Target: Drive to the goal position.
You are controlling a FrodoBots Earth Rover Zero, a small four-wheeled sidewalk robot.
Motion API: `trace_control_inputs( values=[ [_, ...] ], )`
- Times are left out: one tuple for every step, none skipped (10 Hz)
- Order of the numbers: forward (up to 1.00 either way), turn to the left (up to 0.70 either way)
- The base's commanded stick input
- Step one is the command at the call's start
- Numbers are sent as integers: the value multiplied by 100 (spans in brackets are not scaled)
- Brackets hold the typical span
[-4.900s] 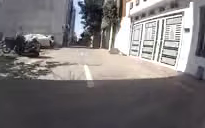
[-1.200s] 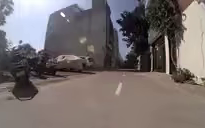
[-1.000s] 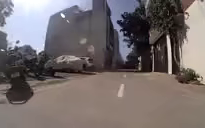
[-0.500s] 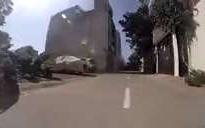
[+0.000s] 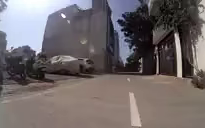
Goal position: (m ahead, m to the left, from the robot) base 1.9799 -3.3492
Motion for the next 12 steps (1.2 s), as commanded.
trace_control_inputs(
  values=[
    [100, -27],
    [100, 0],
    [100, 0],
    [100, 0],
    [100, 0],
    [100, 0],
    [100, 0],
    [100, 0],
    [100, 0],
    [100, 0],
    [100, 0],
    [100, 0]
  ],
)
